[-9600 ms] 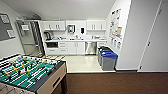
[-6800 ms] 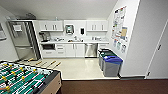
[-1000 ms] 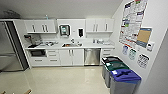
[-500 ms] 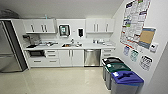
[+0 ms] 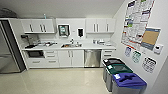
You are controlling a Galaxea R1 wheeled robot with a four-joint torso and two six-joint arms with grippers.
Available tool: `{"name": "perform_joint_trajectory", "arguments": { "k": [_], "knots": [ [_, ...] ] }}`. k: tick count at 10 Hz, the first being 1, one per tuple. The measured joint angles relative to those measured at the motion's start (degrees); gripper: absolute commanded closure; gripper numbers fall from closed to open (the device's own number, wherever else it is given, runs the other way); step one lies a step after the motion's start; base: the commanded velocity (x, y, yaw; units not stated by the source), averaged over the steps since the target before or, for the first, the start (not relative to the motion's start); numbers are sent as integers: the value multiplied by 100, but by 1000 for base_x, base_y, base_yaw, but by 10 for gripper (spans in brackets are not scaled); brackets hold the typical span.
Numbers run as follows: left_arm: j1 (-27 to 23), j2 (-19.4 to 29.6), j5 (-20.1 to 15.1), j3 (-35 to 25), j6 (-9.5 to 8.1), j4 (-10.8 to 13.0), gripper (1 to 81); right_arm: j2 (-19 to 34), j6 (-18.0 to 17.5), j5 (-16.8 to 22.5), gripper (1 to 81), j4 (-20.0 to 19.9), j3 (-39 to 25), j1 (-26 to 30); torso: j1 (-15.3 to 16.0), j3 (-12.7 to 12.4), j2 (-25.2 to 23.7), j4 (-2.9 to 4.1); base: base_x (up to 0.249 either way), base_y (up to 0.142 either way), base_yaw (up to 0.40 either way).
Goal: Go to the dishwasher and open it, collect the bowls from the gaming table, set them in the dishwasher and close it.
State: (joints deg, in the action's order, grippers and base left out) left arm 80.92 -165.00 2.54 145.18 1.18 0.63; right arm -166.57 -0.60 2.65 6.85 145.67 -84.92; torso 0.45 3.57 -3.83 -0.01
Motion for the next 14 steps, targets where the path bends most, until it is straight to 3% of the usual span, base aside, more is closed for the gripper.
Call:
{"name": "perform_joint_trajectory", "arguments": {
  "k": [14],
  "knots": [
    [0, 11, 2, 0, 0, -1, 10, -18, 2, 5, 10, 0, 17, 38, 0, 0, 2, 0, 118, 0, 0]
  ]
}}
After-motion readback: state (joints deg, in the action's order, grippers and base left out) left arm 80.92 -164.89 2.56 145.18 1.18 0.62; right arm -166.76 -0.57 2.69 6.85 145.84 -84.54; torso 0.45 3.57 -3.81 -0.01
